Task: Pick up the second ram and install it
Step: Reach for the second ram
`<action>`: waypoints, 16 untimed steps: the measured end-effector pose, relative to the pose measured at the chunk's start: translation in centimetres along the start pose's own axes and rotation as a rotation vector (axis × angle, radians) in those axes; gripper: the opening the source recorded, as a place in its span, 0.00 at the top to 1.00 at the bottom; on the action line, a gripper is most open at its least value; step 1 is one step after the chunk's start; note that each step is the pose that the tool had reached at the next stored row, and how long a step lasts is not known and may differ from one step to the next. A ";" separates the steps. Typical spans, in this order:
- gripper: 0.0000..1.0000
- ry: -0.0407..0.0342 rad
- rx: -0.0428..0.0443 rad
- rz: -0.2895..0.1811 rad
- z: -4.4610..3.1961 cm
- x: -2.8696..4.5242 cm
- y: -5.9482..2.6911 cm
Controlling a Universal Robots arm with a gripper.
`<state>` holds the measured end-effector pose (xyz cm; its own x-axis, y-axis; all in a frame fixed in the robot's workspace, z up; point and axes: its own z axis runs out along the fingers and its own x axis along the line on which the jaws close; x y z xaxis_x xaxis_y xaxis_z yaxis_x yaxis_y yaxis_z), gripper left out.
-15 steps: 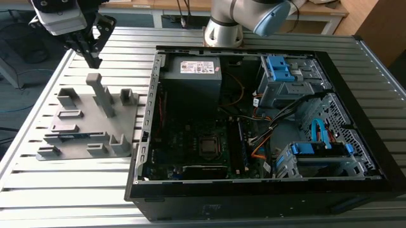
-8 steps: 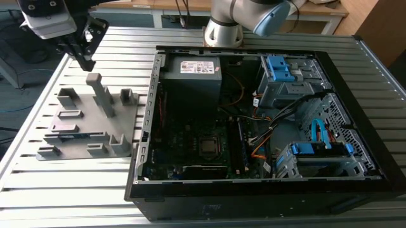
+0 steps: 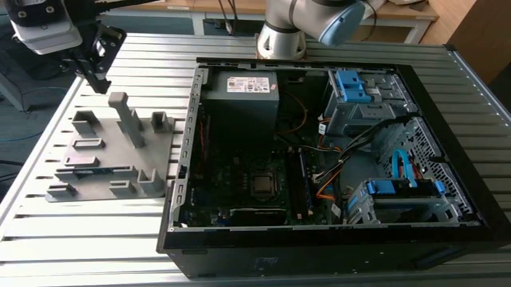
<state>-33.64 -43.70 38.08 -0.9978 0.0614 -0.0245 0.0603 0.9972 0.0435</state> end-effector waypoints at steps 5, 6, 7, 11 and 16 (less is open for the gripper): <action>0.90 0.0000 -0.0001 -0.002 0.18 0.85 -0.41; 0.90 0.0001 -0.0001 -0.002 0.22 1.05 -0.50; 0.90 0.0001 0.0000 -0.002 0.25 1.24 -0.57; 0.90 0.0001 -0.0002 -0.004 0.39 1.97 -0.91; 0.90 0.0002 -0.0002 -0.006 0.60 2.75 -1.31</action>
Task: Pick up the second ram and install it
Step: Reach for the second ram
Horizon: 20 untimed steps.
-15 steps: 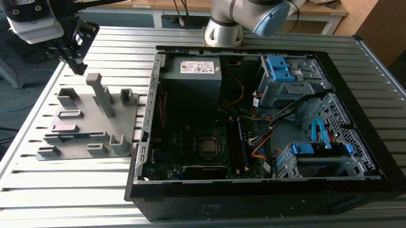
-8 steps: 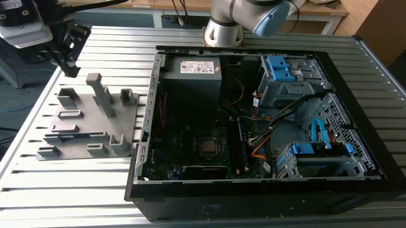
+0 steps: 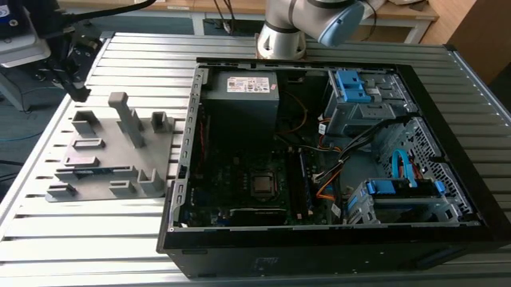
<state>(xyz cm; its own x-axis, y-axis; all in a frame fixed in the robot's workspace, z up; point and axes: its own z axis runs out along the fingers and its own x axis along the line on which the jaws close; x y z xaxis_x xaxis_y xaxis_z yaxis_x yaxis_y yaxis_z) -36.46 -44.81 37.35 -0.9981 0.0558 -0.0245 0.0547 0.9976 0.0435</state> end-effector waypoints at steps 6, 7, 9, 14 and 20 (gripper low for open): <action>0.90 0.0000 -0.0001 -0.002 0.51 0.62 -0.35; 0.90 0.0000 -0.0001 -0.002 0.61 0.70 -0.40; 0.90 0.0000 -0.0002 -0.003 0.90 0.86 -0.50; 0.90 0.0004 0.0000 -0.004 1.74 1.25 -0.81; 0.90 0.0020 0.0000 -0.006 2.81 1.61 -1.17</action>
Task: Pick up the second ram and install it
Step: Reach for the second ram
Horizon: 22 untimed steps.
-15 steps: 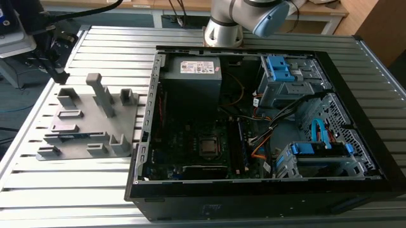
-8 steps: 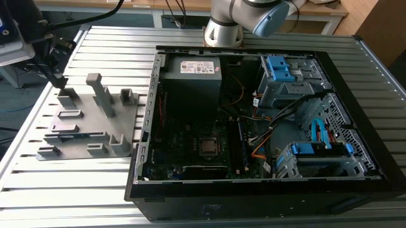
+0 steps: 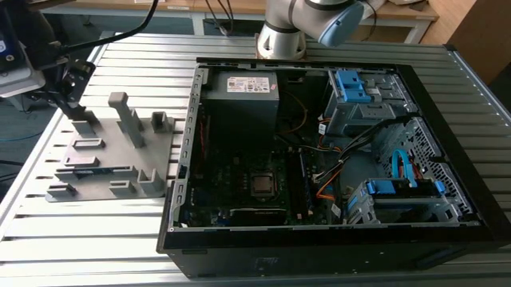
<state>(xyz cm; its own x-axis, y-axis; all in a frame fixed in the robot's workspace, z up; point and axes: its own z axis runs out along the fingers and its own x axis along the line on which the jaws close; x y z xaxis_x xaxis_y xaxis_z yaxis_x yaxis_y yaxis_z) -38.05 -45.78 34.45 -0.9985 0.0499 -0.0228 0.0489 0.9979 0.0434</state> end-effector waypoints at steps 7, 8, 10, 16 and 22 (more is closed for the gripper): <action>0.90 0.0042 -0.0003 -0.018 1.18 0.24 -0.23; 0.90 0.0085 -0.0004 -0.029 1.28 0.24 -0.24; 0.90 0.0170 -0.0004 -0.048 1.49 0.26 -0.24; 0.90 0.0245 -0.0005 -0.069 2.48 0.49 -0.30; 0.90 0.0257 -0.0006 -0.073 3.57 0.69 -0.36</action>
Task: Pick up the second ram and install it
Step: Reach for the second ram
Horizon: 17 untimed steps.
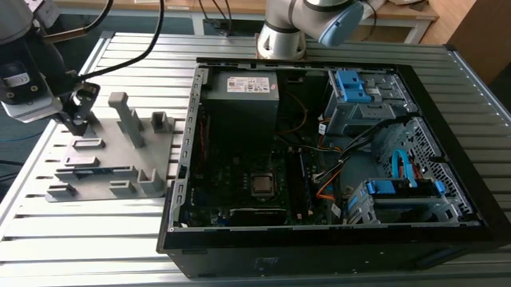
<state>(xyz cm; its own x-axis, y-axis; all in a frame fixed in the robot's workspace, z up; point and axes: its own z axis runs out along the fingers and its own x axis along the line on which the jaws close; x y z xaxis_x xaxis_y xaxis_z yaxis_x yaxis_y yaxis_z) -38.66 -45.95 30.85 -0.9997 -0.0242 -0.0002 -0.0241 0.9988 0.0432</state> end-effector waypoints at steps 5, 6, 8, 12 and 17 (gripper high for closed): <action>0.90 0.0003 0.0000 -0.001 0.80 0.03 -0.03; 0.90 0.0002 -0.0001 -0.001 0.94 0.04 -0.04; 0.90 0.0004 0.0000 -0.002 1.24 0.04 -0.05; 0.90 0.0006 0.0000 -0.002 1.81 0.04 -0.07; 0.90 0.0008 0.0000 -0.002 2.66 0.05 -0.11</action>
<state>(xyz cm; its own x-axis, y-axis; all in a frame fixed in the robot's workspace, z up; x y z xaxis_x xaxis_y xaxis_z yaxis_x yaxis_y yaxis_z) -38.71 -45.95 28.19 -0.9997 -0.0260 0.0005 -0.0260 0.9987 0.0432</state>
